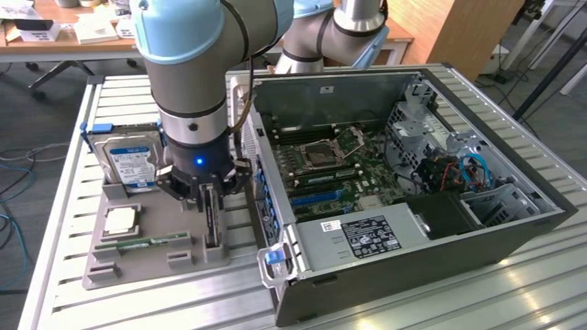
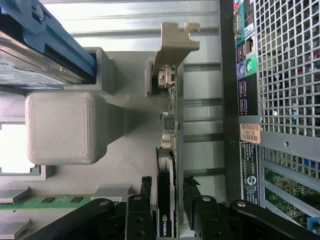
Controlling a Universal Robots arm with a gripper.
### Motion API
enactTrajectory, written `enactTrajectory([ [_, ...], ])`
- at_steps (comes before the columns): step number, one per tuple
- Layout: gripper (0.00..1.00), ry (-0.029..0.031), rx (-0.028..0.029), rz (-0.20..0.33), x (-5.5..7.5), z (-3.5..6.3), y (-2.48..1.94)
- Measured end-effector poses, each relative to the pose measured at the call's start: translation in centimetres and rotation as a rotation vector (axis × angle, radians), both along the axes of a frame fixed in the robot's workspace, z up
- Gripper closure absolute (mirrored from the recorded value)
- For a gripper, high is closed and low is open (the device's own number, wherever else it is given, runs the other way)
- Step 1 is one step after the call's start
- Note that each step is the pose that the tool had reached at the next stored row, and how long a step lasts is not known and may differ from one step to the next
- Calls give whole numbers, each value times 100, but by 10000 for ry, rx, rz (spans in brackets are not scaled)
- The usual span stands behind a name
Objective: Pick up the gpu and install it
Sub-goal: 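Pick up the gpu and move the gpu toward the slot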
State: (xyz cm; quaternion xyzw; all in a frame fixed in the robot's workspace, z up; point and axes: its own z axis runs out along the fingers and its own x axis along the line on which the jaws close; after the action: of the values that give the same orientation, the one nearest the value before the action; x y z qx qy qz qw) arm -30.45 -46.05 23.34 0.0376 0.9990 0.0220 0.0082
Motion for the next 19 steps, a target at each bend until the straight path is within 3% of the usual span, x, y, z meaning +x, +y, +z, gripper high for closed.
enactTrajectory([
  [19, 61, 2, -2, 1, -18, -14, 2],
])
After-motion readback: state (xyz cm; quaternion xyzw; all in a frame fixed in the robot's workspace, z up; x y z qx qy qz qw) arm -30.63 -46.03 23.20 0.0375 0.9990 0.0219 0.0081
